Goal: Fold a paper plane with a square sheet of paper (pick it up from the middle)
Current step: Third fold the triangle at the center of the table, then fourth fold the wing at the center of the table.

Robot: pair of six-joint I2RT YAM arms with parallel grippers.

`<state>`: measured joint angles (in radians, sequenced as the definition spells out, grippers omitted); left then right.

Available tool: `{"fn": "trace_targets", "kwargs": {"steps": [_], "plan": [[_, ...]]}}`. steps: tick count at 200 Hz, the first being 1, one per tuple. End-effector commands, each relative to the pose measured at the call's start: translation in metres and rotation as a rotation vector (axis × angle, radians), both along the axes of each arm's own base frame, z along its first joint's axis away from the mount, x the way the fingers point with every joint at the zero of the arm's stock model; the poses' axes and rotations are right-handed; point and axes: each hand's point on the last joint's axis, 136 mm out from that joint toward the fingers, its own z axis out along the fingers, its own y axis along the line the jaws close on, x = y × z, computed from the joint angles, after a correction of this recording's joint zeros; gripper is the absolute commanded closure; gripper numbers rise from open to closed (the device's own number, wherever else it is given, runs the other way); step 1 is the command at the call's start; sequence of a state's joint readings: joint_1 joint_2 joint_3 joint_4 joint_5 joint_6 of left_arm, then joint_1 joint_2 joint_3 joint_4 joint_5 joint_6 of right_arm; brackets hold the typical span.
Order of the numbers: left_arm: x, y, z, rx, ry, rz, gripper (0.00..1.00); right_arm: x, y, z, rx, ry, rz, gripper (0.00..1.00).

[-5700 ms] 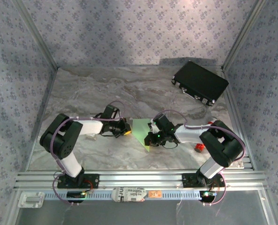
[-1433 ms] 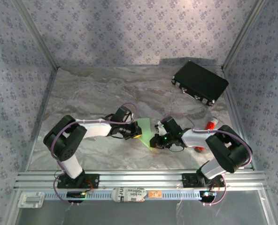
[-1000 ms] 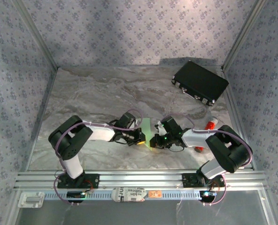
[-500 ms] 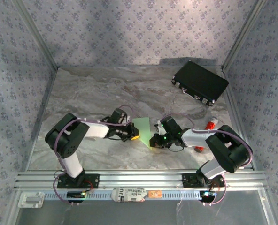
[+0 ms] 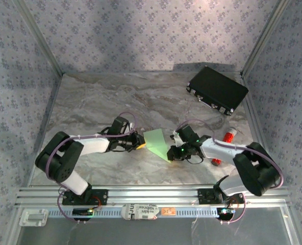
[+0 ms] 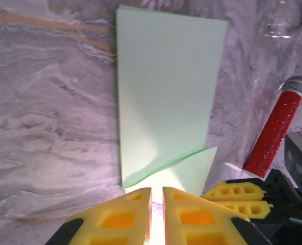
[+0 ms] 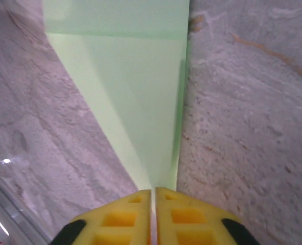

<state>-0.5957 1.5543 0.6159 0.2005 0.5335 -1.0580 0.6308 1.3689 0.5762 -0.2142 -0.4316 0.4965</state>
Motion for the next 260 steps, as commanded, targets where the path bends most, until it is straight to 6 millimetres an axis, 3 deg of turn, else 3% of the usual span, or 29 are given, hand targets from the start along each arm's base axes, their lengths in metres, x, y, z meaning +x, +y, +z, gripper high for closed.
{"fn": "trace_targets", "kwargs": {"steps": [1, 46, 84, 136, 212, 260], "plan": [[-0.004, 0.005, 0.005, 0.013, -0.02, -0.001, 0.85, 0.02, -0.006, 0.025, 0.003, -0.094, -0.051, 0.81], [-0.002, 0.01, 0.002, 0.029, -0.009, 0.021, 0.83, 0.049, -0.006, 0.03, 0.05, -0.12, -0.17, 0.66], [0.006, 0.008, 0.003, 0.024, -0.006, 0.032, 0.75, 0.058, 0.007, 0.024, 0.087, -0.078, -0.129, 0.63], [0.009, 0.007, 0.001, 0.016, 0.012, 0.034, 0.65, 0.06, 0.018, 0.017, 0.129, -0.046, -0.091, 0.73], [0.016, 0.005, 0.001, -0.009, 0.03, 0.031, 0.6, 0.062, 0.012, 0.018, 0.159, -0.037, -0.103, 0.9], [0.02, 0.002, 0.001, -0.017, 0.038, 0.033, 0.54, 0.063, 0.007, 0.023, 0.195, -0.049, -0.113, 0.93]]}}
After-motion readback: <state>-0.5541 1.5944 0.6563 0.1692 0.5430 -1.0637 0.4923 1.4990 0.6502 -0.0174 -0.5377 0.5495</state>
